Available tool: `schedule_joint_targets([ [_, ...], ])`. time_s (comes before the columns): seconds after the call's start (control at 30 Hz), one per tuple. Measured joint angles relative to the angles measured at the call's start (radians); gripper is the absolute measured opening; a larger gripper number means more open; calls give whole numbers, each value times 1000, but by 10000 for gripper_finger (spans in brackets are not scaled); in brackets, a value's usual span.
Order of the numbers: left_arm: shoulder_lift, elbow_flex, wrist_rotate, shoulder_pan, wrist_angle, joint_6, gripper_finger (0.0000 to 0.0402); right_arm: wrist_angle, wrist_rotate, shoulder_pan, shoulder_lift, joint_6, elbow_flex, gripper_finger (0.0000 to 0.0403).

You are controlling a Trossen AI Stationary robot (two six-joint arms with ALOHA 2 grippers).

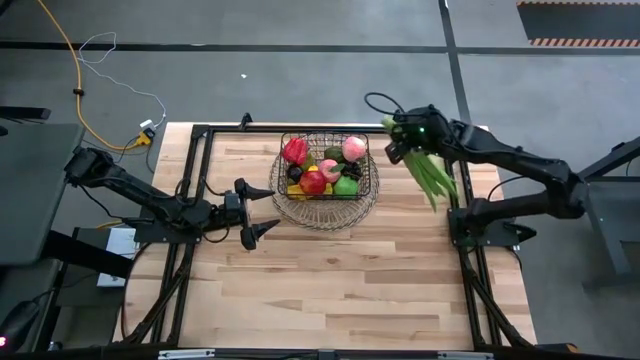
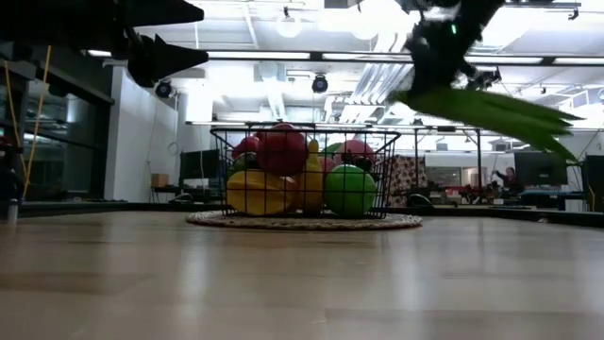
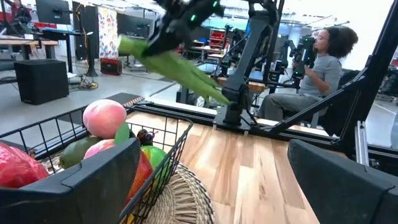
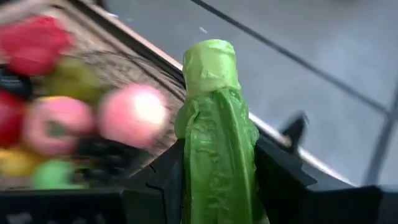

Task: Build produce basket
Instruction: Put the leaf lettuce into the black wire basket

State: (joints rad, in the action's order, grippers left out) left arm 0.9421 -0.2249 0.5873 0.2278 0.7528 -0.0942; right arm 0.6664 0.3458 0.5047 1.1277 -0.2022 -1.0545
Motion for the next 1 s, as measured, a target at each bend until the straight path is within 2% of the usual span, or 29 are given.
schedule_joint_targets([
  [0.2,0,0,0,0,0,-1,395,7,28,-171,122,158,-201,154],
  [0.37,0,0,1,-1,0,0,395,10,27,-242,296,324,-381,154],
  [0.57,0,0,3,-1,0,0,395,11,19,-265,518,495,-563,154],
  [0.83,0,0,3,-1,0,0,395,11,19,-263,752,534,-719,154],
  [1.0,0,0,3,-1,0,1,395,11,39,-262,836,564,-750,154],
])
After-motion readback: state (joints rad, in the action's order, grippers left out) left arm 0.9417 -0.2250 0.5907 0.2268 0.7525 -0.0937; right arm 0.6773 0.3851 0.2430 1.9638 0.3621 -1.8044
